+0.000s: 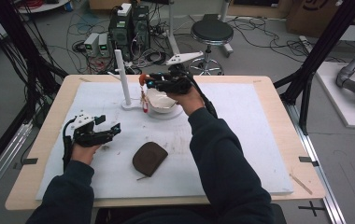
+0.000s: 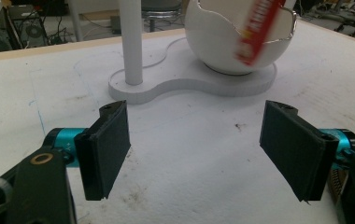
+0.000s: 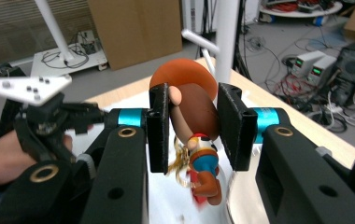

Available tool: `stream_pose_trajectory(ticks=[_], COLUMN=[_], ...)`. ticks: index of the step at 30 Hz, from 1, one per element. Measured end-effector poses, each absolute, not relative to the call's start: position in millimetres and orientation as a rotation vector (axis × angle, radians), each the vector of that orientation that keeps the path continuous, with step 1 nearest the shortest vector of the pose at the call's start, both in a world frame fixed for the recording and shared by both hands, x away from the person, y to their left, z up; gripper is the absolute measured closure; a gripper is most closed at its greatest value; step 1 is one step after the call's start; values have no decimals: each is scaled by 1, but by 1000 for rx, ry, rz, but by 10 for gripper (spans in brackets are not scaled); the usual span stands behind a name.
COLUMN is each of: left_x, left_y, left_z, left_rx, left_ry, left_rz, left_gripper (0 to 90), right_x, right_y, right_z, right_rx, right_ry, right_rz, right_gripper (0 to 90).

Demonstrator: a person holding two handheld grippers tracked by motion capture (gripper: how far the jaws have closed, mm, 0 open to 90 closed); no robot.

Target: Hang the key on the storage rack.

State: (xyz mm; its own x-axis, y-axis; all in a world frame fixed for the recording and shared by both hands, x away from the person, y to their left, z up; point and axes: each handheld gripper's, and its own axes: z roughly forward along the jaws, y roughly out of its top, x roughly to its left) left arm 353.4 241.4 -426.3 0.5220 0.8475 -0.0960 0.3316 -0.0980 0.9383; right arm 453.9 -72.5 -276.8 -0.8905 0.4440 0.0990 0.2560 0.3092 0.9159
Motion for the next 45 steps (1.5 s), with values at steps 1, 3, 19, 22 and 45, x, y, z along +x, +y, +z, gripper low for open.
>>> stream_pose_trajectory(ticks=[1, 3, 19, 22, 45], left_x=[353, 353, 354, 354, 354], left_y=[241, 241, 242, 242, 241], left_z=[-426, -426, -427, -427, -427], left_rx=[1671, 1672, 1671, 1671, 1672], left_ry=[1010, 1011, 1010, 1009, 1010], left_rz=[591, 591, 586, 586, 580], left_gripper=[243, 243, 243, 243, 243], right_x=[458, 463, 495, 500, 512], right_y=[-62, -51, 7, 8, 6], right_z=[-273, -268, -241, -246, -238], right_rx=[632, 615, 631, 655, 736], right_ry=[2401, 2403, 2358, 2384, 2278], right_rz=[1635, 1642, 1603, 1598, 1658], right_gripper=[672, 672, 685, 686, 688])
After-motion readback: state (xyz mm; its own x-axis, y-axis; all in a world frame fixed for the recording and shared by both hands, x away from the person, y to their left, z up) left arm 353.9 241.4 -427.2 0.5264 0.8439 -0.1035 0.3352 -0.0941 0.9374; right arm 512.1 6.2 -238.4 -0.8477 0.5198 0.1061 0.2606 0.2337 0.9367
